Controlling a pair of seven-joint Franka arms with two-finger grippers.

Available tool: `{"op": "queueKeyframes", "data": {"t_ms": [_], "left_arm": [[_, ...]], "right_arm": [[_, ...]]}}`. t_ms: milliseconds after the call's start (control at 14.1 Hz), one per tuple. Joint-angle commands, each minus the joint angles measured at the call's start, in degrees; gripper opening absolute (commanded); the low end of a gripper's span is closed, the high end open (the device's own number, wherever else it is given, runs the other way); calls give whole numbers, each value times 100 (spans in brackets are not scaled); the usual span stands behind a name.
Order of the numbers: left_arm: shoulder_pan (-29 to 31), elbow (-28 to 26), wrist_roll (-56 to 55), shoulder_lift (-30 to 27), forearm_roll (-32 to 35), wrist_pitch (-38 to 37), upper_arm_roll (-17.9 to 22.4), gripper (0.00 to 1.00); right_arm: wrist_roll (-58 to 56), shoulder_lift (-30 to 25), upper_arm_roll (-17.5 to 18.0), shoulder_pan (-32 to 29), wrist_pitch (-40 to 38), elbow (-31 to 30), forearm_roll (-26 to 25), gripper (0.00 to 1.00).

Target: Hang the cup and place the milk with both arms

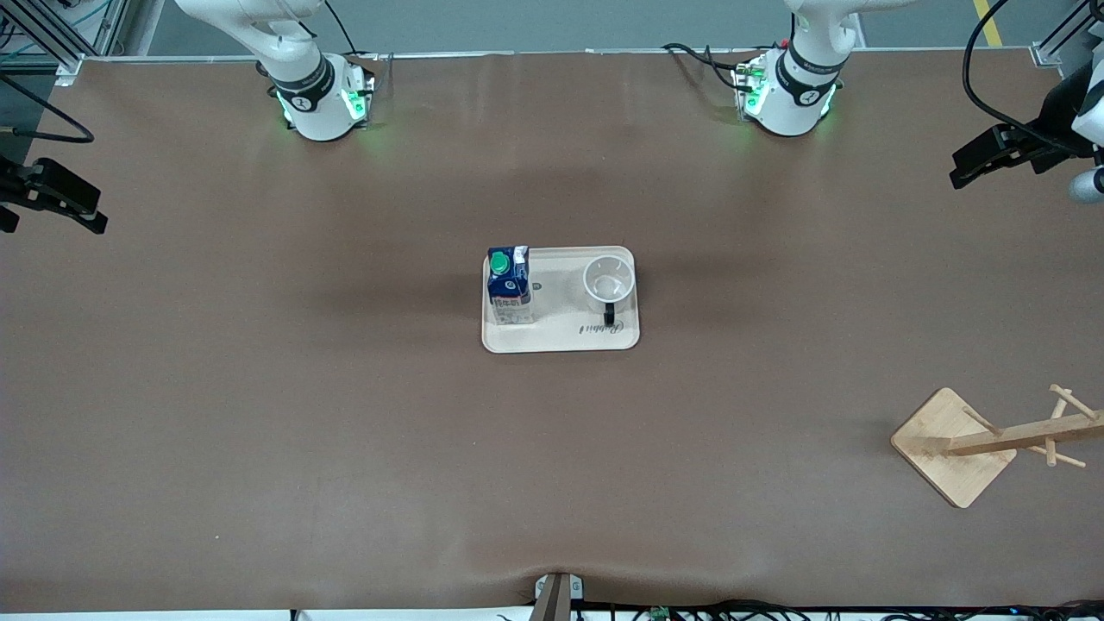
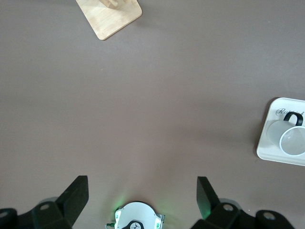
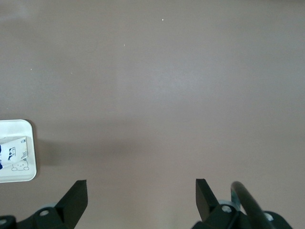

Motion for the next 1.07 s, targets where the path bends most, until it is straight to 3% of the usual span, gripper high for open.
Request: {"op": "queueKeyframes", "data": {"t_ms": [0,569,996], "left_arm": [[18,21,61,-17,-109,-50,-7,100],[-26,347,53,431,-100,-23,-33,100],[-229,-118,-97,423,-91,363,-454,100]], "right_arm": [[-19,17,35,-102,-66,76,144,100],[-10,17,35,-190,-66,67,223,100],[-10,17,35,-182,-66,67,223,100]]}}
